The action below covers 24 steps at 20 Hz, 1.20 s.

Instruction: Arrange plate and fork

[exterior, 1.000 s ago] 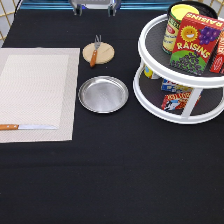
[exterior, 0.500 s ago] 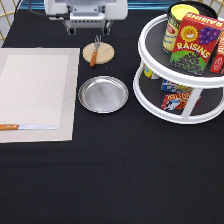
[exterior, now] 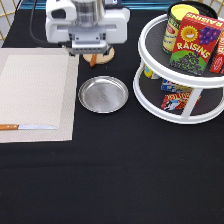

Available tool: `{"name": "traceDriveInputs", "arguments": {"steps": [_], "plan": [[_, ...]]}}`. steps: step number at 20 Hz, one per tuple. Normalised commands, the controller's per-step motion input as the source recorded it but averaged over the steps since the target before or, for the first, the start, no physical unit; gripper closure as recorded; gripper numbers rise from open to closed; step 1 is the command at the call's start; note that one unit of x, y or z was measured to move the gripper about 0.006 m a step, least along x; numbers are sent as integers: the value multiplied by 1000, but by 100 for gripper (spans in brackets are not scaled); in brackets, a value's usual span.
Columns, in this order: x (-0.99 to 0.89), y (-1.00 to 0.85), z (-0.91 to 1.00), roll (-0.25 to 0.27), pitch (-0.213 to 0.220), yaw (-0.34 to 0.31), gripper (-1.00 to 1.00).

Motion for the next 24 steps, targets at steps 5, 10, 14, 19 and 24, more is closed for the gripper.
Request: {"name": "traceDriveInputs", "arguments": {"steps": [5, 10, 14, 19, 24], "plan": [[467, 1, -357, 111, 12, -17, -100], [317, 0, -420, 145, 2, -47, -100], [254, 0, -421, 154, 10, -84, -100], [295, 83, -285, 112, 53, -95, -100], [197, 32, -167, 76, 59, -81, -100]]}}
